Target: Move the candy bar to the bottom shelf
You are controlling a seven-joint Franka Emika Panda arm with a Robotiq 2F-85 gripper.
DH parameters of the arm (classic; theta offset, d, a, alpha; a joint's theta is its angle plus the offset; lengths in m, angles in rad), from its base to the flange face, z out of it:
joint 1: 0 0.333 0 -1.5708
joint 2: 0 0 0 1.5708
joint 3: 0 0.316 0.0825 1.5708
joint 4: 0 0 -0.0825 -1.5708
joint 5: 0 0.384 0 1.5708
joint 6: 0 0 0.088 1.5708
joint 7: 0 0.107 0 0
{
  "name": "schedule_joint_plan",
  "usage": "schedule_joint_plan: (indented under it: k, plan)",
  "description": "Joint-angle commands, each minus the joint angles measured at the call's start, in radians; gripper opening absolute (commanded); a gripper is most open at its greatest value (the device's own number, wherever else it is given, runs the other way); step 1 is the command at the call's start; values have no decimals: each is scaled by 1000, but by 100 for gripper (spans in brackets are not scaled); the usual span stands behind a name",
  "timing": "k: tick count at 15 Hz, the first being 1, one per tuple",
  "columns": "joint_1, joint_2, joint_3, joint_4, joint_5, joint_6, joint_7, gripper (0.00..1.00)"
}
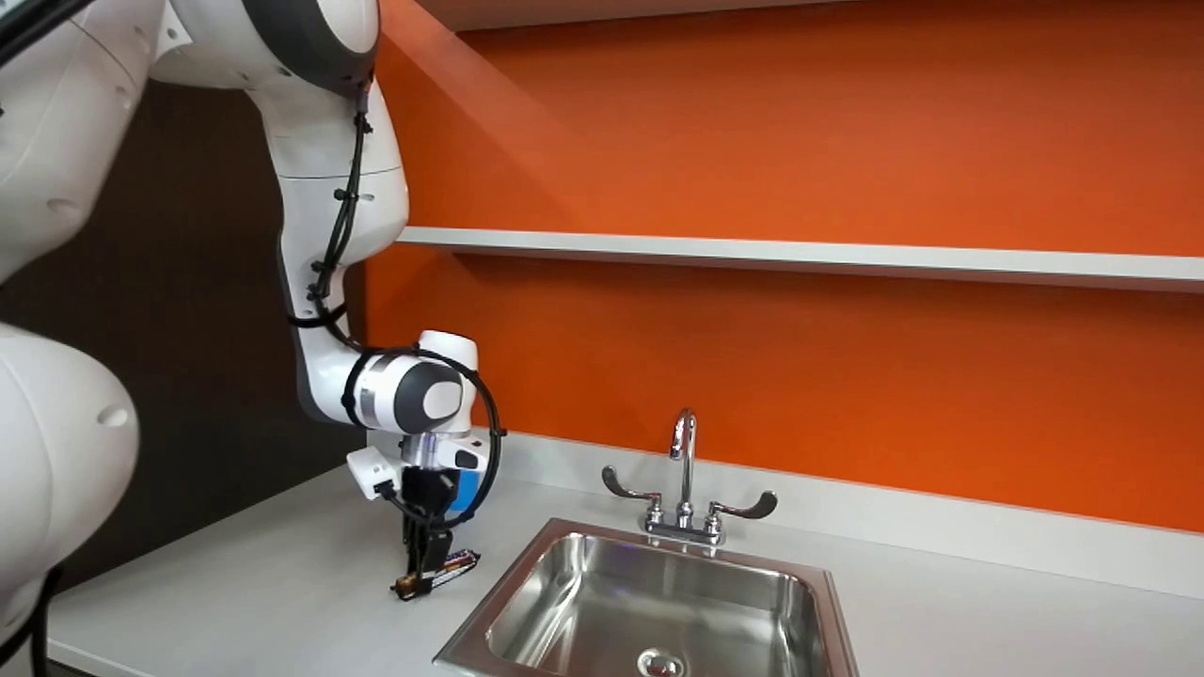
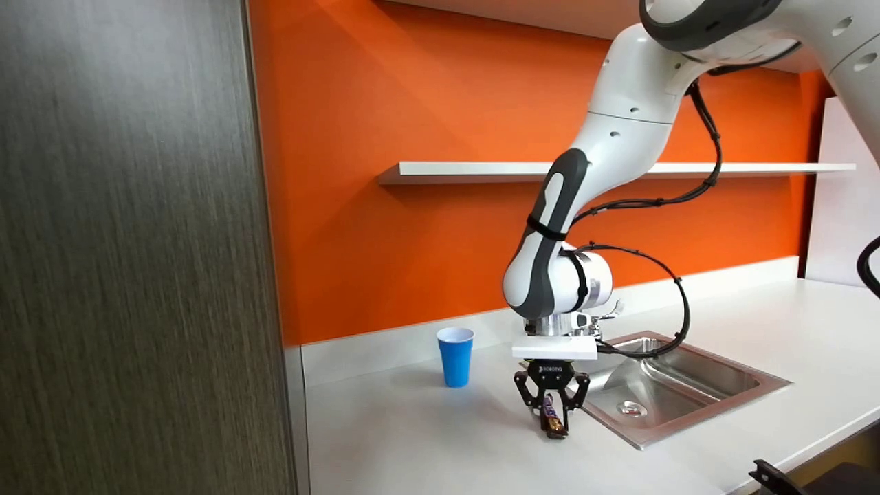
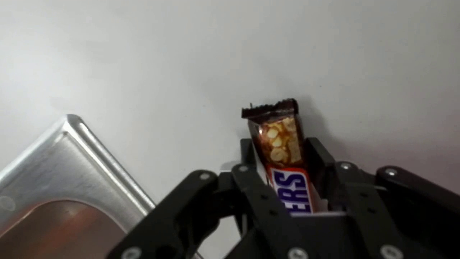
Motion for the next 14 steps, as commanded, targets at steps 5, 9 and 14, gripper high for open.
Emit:
schedule_joint_plan:
  k: [5,9,14]
  plan:
    - [20,37,-11,42,15,9,20,8]
    - [36,20,-27,42,-8,2,27,7]
    - [57,16,-44,46,-21,-6,24,7]
